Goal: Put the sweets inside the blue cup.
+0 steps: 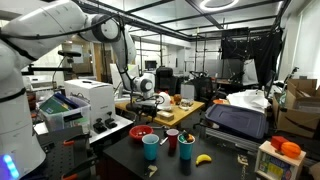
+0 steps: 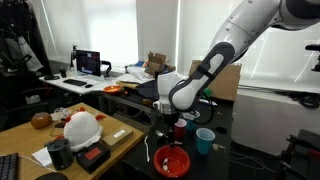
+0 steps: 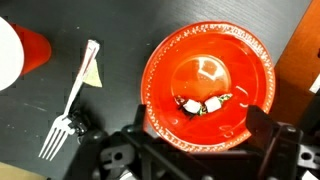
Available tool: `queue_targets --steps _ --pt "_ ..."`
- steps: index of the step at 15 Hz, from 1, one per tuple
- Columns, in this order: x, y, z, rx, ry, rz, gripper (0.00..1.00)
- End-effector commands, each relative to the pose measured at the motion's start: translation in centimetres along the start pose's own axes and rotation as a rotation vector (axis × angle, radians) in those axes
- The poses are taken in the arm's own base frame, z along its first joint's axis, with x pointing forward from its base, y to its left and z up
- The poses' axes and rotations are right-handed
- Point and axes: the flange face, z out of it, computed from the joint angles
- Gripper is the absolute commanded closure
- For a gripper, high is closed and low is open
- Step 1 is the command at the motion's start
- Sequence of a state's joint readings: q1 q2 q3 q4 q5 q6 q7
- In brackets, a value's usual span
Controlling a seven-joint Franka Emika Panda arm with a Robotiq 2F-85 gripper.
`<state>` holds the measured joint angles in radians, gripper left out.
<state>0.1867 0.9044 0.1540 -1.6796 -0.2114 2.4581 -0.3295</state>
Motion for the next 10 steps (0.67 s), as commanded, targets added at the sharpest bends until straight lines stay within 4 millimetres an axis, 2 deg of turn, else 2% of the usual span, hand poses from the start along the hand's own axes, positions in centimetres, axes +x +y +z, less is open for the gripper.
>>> queue_targets --steps 1,10 --pt "1.8 0.3 1.3 0.026 -0.02 -0.052 0.0" --pt "3.7 0.8 4.7 0.058 -0.052 -0.098 0.0"
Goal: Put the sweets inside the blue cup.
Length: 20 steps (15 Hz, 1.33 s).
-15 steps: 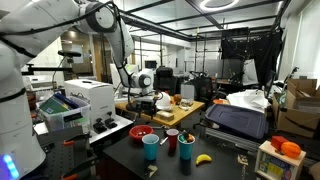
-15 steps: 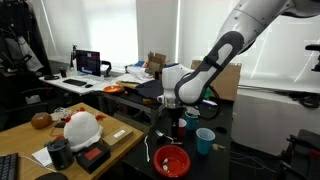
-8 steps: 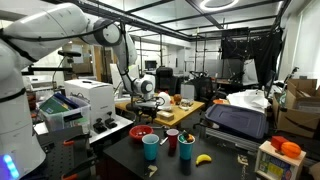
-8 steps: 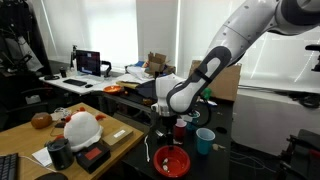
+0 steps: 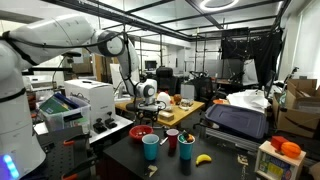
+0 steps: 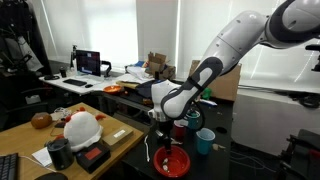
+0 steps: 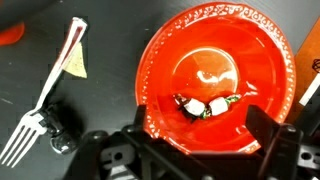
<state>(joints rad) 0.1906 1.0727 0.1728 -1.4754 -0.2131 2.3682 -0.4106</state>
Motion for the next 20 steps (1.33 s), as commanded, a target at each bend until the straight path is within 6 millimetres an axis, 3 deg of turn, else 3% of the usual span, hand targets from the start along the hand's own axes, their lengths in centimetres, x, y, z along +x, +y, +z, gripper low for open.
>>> queue_targets --steps 1,8,20 --pt "1.2 0.0 0.9 0.025 -0.018 -0.027 0.0" --pt "2.1 -2.3 3.1 0.073 -0.032 -0.041 0.0" --pt "1.6 -2.3 5.9 0.113 -0.04 -0.033 0.0"
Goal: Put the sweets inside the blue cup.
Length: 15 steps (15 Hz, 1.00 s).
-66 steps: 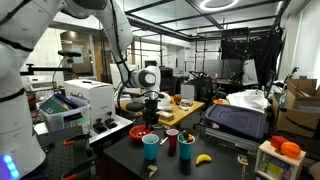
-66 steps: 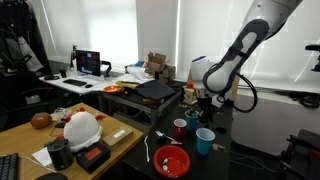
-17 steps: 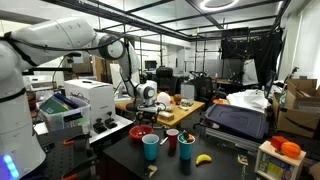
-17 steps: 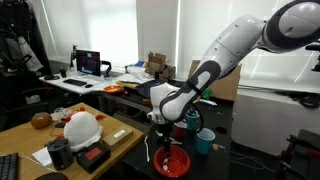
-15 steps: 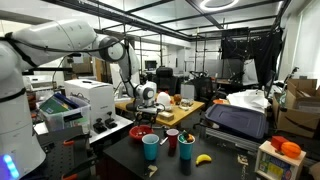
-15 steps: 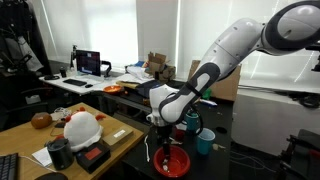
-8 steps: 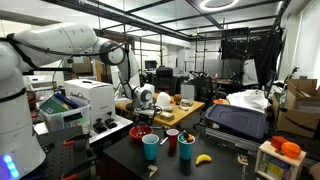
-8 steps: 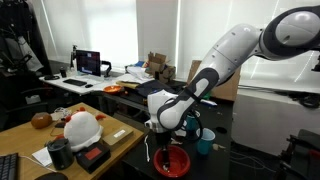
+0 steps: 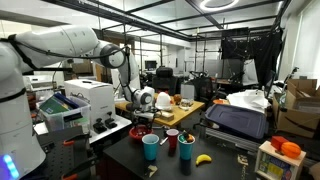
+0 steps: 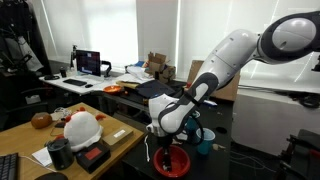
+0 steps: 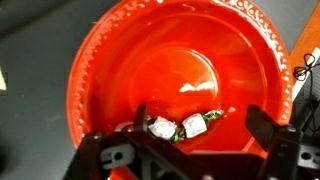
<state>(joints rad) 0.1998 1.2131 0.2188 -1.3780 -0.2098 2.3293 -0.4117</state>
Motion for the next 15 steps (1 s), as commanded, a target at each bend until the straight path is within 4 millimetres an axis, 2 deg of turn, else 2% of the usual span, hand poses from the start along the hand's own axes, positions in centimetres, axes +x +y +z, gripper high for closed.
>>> queue_targets --steps 1,7,15 --pt "0.28 0.44 0.13 0.031 0.001 -0.014 0.0" --pt "0.36 0.75 -0.13 0.024 0.01 -0.019 0.0" --pt "0.59 0.22 -0.03 0.029 0.014 -0.074 0.0"
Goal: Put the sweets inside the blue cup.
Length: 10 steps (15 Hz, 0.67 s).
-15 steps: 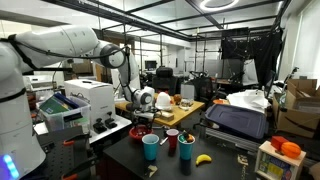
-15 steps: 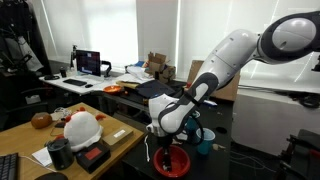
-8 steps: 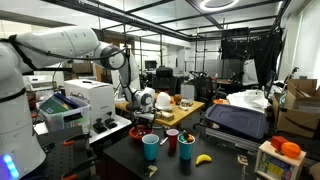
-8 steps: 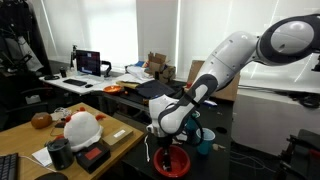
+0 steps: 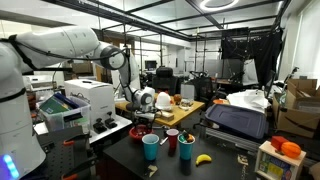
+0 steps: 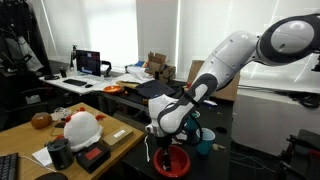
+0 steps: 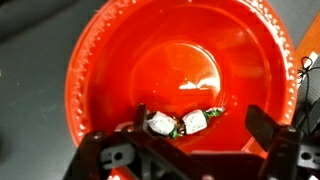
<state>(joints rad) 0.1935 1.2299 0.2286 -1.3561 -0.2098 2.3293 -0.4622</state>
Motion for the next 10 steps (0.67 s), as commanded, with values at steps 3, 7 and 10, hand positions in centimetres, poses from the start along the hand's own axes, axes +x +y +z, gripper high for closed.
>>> queue_targets --steps 3,7,10 --pt "0.0 0.2 0.2 0.024 0.0 -0.04 0.0" --pt "-0.2 0.2 1.1 0.014 -0.008 -0.056 0.0" --pt "0.0 0.6 0.6 -0.002 0.001 -0.058 0.0"
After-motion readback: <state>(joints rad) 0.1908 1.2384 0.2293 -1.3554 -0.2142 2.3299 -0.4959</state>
